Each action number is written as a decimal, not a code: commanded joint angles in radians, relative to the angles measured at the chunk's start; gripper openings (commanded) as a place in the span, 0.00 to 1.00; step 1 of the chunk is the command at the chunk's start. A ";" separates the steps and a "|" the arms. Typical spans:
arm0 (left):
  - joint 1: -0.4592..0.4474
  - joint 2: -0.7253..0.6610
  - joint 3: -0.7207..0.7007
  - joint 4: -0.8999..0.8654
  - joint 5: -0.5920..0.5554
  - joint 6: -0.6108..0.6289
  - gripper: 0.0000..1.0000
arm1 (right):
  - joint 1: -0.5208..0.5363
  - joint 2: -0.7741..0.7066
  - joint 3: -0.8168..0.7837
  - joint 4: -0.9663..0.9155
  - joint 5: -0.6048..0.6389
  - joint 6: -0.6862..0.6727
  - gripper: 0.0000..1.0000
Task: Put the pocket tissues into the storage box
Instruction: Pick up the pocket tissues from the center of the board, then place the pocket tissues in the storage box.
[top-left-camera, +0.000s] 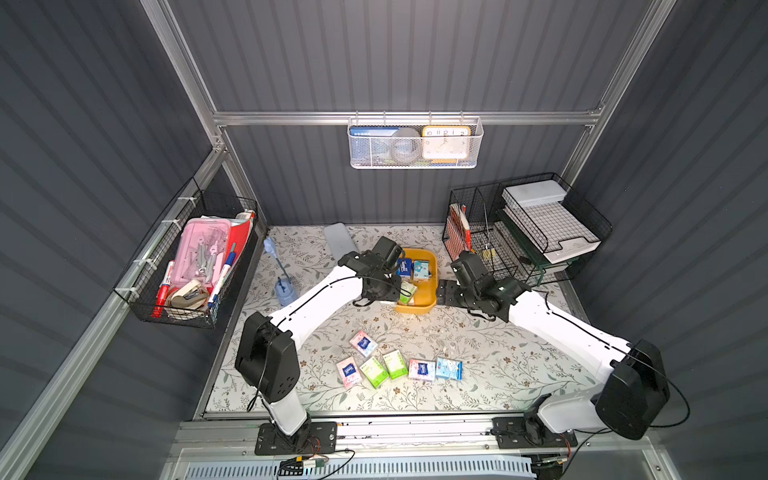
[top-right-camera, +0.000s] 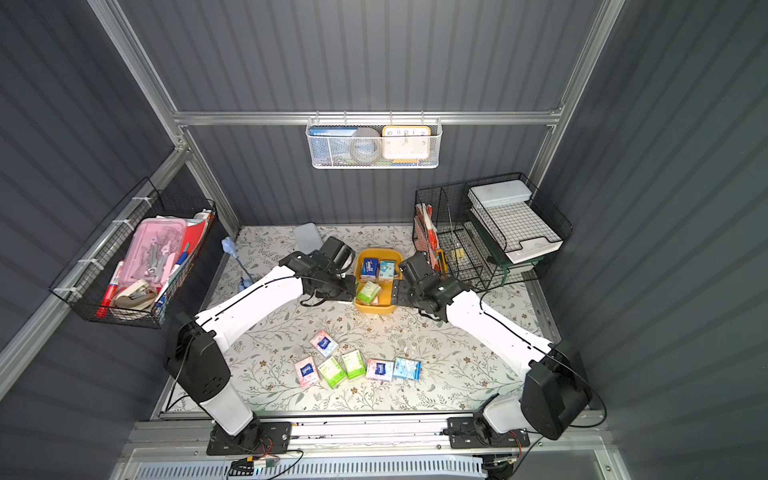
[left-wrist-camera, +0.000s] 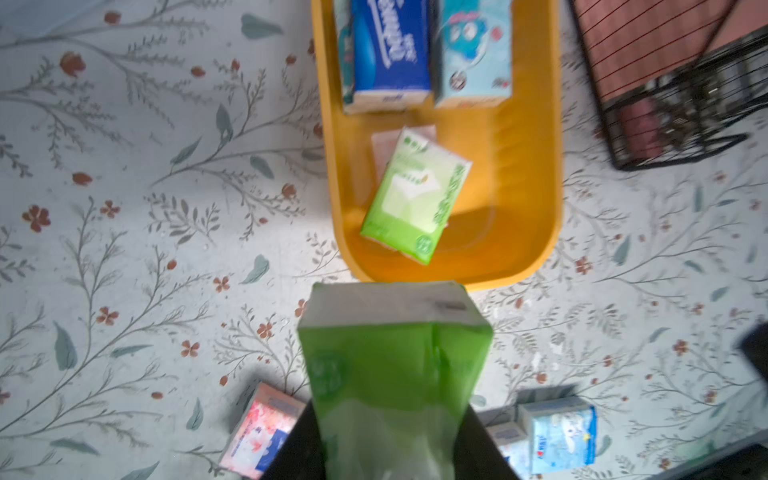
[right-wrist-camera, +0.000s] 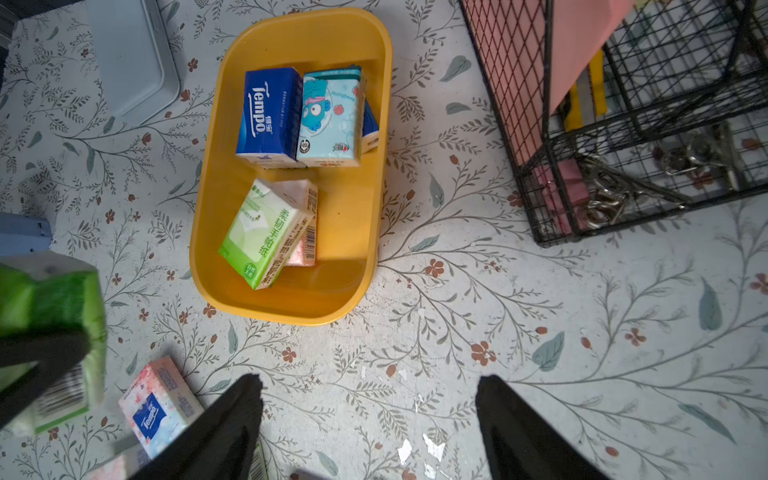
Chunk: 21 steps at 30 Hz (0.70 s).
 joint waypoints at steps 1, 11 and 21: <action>-0.016 0.051 0.056 0.008 0.103 0.000 0.39 | -0.009 -0.008 -0.018 0.005 0.006 0.012 0.85; -0.029 0.291 0.230 0.074 0.279 0.050 0.39 | -0.042 -0.089 -0.074 0.004 0.022 0.018 0.85; -0.029 0.422 0.321 0.045 0.248 0.088 0.40 | -0.059 -0.119 -0.087 -0.012 0.018 0.016 0.85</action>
